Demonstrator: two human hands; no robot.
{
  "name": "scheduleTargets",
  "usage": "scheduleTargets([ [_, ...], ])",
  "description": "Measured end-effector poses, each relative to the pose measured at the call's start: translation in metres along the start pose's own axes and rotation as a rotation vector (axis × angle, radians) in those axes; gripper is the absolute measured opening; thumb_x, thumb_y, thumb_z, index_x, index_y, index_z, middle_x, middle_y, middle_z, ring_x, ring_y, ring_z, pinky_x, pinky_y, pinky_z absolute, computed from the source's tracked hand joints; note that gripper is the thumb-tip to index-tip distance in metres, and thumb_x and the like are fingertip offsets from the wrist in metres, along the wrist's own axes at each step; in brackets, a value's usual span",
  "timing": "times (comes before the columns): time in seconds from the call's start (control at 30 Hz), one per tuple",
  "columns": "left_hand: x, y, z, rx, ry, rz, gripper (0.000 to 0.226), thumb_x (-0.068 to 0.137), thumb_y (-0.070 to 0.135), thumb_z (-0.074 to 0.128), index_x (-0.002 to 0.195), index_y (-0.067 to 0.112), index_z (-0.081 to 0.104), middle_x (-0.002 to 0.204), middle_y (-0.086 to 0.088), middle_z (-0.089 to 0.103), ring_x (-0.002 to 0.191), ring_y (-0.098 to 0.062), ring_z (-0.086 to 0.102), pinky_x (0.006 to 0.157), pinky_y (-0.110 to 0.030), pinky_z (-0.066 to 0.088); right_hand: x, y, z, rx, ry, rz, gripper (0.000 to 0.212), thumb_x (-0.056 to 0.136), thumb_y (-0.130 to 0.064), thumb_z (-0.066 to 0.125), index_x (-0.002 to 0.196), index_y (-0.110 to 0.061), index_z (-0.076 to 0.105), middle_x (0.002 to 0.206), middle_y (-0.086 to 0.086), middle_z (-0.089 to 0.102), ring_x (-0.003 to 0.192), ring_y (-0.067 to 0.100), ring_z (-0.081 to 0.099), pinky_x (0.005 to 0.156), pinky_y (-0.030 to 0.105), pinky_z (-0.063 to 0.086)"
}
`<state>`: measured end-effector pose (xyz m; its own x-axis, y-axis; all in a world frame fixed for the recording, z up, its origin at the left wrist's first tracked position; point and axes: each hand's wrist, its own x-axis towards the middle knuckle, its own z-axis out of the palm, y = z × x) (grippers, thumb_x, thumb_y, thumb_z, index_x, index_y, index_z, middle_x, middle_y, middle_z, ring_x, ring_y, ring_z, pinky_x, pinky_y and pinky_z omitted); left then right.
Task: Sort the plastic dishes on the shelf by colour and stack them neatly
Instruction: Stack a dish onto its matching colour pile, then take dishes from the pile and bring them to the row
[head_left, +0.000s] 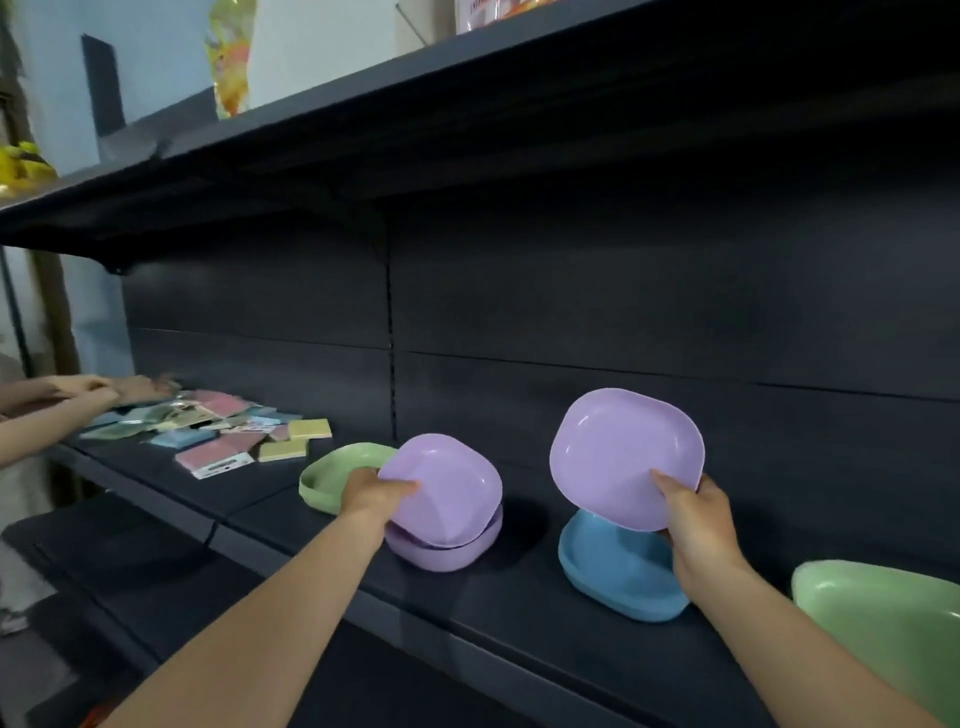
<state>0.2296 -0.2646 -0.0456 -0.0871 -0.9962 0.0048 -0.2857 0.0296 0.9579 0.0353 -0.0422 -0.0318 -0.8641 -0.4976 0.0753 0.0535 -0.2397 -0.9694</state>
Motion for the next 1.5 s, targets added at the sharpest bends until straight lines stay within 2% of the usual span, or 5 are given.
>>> scheduleTargets([
  [0.33, 0.041, -0.021, 0.002, 0.497, -0.254, 0.24, 0.027, 0.078, 0.029, 0.068, 0.098, 0.011, 0.061, 0.101, -0.007, 0.066, 0.097, -0.027, 0.061, 0.078, -0.033, 0.048, -0.023, 0.021, 0.043, -0.077, 0.172, -0.027, 0.029, 0.093, -0.011, 0.053, 0.121, -0.017, 0.054, 0.112, 0.004, 0.061, 0.103, 0.025, 0.056, 0.089, 0.036, 0.045],
  [0.53, 0.04, -0.036, 0.004, 0.227, -0.396, 0.168, 0.059, 0.073, 0.014, 0.075, 0.121, 0.005, 0.042, 0.117, -0.009, 0.054, 0.101, -0.027, 0.055, 0.076, -0.029, 0.041, -0.045, 0.039, 0.065, -0.119, 0.255, -0.007, 0.032, 0.094, -0.013, 0.052, 0.126, -0.014, 0.052, 0.11, 0.002, 0.058, 0.101, 0.024, 0.052, 0.087, 0.034, 0.041],
  [0.9, 0.038, -0.062, -0.007, -0.178, -0.545, 0.181, 0.041, 0.089, 0.042, 0.058, 0.12, 0.016, 0.054, 0.119, 0.002, 0.057, 0.107, -0.014, 0.052, 0.088, -0.025, 0.035, -0.048, 0.066, 0.13, -0.267, 0.29, 0.027, 0.013, 0.089, -0.003, 0.05, 0.102, -0.008, 0.051, 0.102, 0.013, 0.058, 0.087, 0.027, 0.051, 0.073, 0.032, 0.039],
  [1.17, 0.046, -0.065, -0.006, -0.25, -0.575, 0.188, 0.03, 0.092, 0.029, 0.057, 0.118, 0.014, 0.059, 0.118, 0.004, 0.061, 0.106, -0.014, 0.054, 0.088, -0.025, 0.036, -0.043, 0.1, 0.178, -0.624, 0.19, 0.131, 0.069, 0.082, -0.001, 0.053, 0.144, -0.017, 0.028, 0.141, 0.011, 0.03, 0.126, 0.03, 0.036, 0.099, 0.036, 0.04],
  [1.5, 0.049, -0.063, -0.007, -0.183, -0.637, 0.22, 0.036, 0.079, -0.007, 0.055, 0.1, 0.022, 0.062, 0.096, 0.007, 0.066, 0.096, -0.018, 0.059, 0.076, -0.018, 0.044, -0.04, 0.1, 0.167, -0.469, 0.017, 0.11, 0.083, 0.079, 0.008, 0.056, 0.148, -0.024, 0.024, 0.132, 0.001, 0.046, 0.112, 0.019, 0.046, 0.083, 0.025, 0.038],
])
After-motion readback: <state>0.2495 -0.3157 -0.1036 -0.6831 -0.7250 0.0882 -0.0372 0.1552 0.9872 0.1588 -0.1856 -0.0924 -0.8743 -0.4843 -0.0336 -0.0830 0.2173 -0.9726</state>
